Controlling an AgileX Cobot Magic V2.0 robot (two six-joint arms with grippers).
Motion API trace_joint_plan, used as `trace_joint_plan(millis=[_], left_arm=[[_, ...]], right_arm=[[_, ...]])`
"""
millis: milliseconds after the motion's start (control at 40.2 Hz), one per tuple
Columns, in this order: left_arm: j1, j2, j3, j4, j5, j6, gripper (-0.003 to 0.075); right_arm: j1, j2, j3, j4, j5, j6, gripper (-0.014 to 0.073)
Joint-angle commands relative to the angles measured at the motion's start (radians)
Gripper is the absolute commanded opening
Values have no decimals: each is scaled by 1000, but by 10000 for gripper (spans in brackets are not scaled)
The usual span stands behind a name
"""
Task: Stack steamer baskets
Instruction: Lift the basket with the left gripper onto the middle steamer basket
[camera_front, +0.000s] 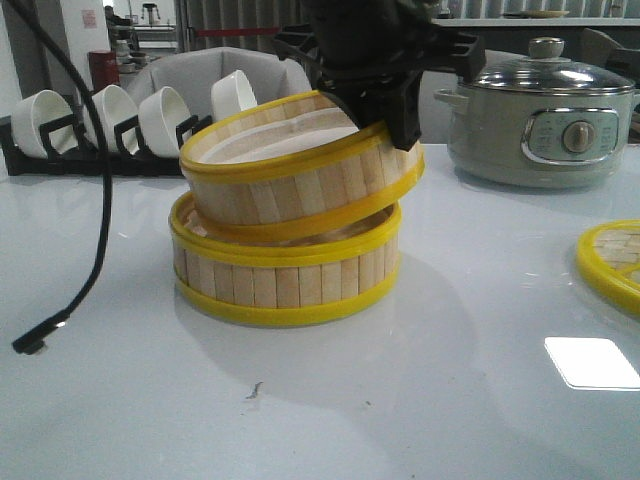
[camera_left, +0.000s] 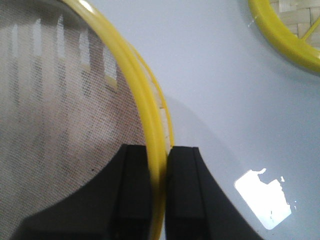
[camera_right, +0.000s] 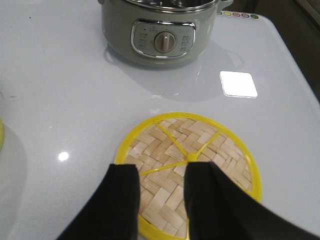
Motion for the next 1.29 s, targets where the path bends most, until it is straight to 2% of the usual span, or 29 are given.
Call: trace_joint_plan(millis=[0,448,1268], left_arm=[[-3,-58,-41,22,-29,6,94],[-1,-58,-44,53,52,6,94],[-31,-58,-44,-34,13,8,94]], right_arm=[[-4,-4,-38,-33,-52,0,344],[-4,-4,-38,-33,-52,0,344],[-4,-4,-38,-33,-52,0,344]])
